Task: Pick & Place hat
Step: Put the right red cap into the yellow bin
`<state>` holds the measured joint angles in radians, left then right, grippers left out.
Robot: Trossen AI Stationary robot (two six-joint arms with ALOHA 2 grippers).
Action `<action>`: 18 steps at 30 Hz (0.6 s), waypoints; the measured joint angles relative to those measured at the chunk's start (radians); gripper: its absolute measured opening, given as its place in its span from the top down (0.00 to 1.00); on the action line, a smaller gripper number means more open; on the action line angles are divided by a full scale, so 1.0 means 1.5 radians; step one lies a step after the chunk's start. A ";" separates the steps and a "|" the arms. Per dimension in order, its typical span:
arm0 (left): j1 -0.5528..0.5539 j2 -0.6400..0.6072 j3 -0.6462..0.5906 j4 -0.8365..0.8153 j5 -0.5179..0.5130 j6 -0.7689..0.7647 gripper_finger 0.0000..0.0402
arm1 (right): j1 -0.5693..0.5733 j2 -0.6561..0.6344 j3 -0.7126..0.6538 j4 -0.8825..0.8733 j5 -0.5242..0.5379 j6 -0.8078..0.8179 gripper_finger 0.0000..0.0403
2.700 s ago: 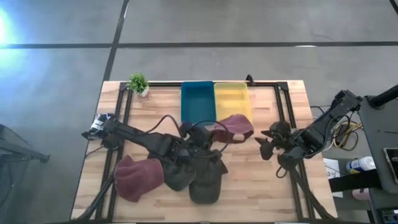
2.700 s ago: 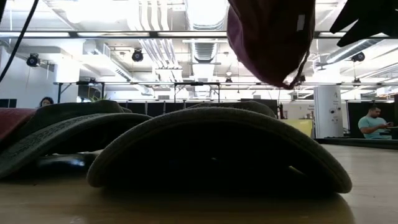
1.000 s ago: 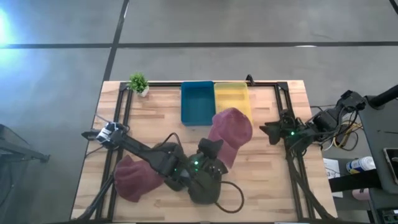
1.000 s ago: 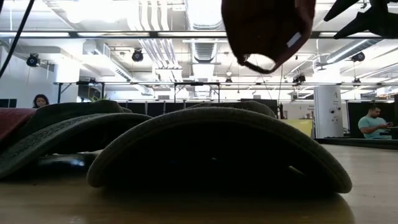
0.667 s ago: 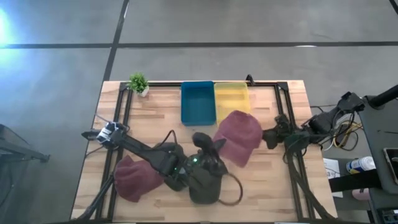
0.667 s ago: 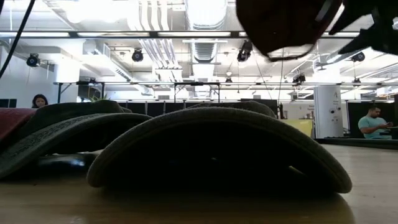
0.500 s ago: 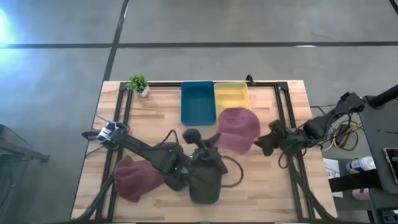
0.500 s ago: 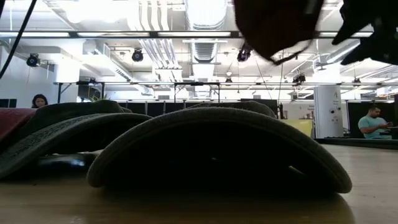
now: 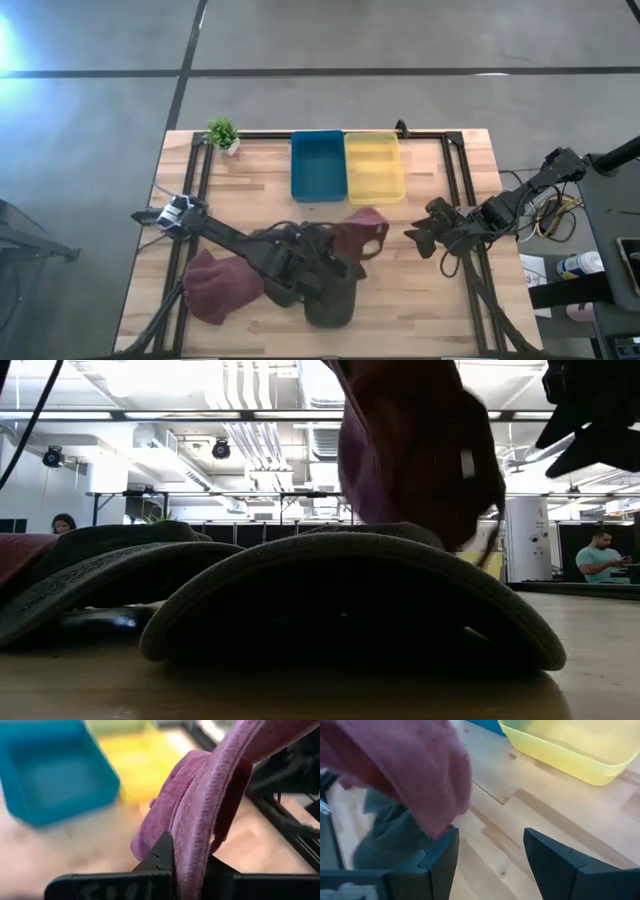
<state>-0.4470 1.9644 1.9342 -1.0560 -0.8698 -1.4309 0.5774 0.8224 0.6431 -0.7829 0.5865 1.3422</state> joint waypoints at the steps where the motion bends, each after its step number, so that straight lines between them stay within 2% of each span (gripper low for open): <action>1: 0.002 0.000 -0.003 0.006 0.030 -0.008 0.99 | 0.000 0.002 -0.005 -0.001 0.000 0.000 0.46; 4: 0.008 -0.001 -0.009 0.025 0.097 -0.021 0.99 | 0.000 0.011 -0.023 0.000 -0.015 0.009 0.46; 10: 0.012 -0.005 -0.001 0.111 0.105 -0.005 0.99 | 0.001 0.047 -0.074 0.050 -0.061 0.012 0.46; 18: 0.028 -0.022 0.016 0.108 0.100 0.018 0.99 | 0.022 0.067 -0.104 0.177 -0.060 -0.022 0.46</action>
<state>-0.4052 1.9317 1.9587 -0.8933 -0.7195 -1.4037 0.6109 0.9233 0.4866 -0.5180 0.4961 1.3087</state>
